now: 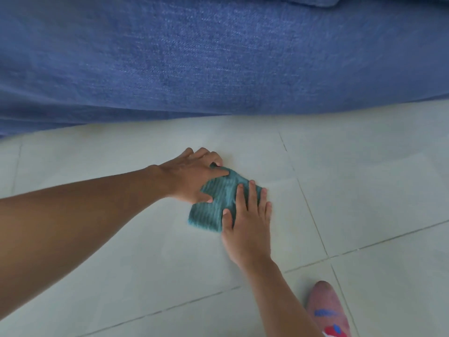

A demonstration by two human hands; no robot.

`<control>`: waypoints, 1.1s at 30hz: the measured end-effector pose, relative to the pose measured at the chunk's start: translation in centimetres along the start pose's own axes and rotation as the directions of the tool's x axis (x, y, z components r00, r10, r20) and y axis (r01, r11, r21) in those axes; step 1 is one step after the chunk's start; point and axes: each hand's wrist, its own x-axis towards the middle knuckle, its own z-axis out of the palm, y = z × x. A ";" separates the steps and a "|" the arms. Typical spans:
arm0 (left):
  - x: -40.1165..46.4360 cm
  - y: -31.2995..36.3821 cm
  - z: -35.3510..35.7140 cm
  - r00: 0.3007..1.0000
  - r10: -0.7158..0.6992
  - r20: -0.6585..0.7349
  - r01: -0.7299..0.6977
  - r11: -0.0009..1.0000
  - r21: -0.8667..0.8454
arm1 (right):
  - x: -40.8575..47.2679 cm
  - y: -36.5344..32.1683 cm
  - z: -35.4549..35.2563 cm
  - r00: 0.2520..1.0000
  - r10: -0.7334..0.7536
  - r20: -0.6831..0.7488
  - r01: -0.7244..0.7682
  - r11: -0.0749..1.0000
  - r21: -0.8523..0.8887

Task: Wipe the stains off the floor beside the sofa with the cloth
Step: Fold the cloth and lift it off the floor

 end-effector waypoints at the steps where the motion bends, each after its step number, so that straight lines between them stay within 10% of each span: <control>1: -0.8 -0.7 -0.1 1.000 -0.029 0.005 0.029 1.000 0.001 | 0.6 -0.6 -0.4 1.000 -0.019 -0.015 0.020 0.997 0.070; 20: -7.6 0.3 2.0 0.921 -0.383 -0.073 0.371 0.918 -0.138 | 5.8 -5.2 -4.3 0.975 -0.113 0.193 0.056 0.959 0.279; 26: -8.3 -1.7 -0.7 0.859 -0.511 0.029 0.292 0.442 -0.848 | 7.2 -4.6 -6.0 0.987 -0.100 0.122 0.007 0.800 0.600; 29: -9.6 -2.4 -2.0 0.833 -0.548 0.073 0.209 0.189 -0.960 | 7.5 -6.0 -6.7 0.966 -0.143 0.217 -0.067 0.669 0.740; 33: -12.6 -3.4 -3.5 0.825 -0.555 0.107 0.214 0.132 -0.968 | 7.2 -8.4 -6.5 0.881 -0.273 0.387 -0.205 0.518 0.830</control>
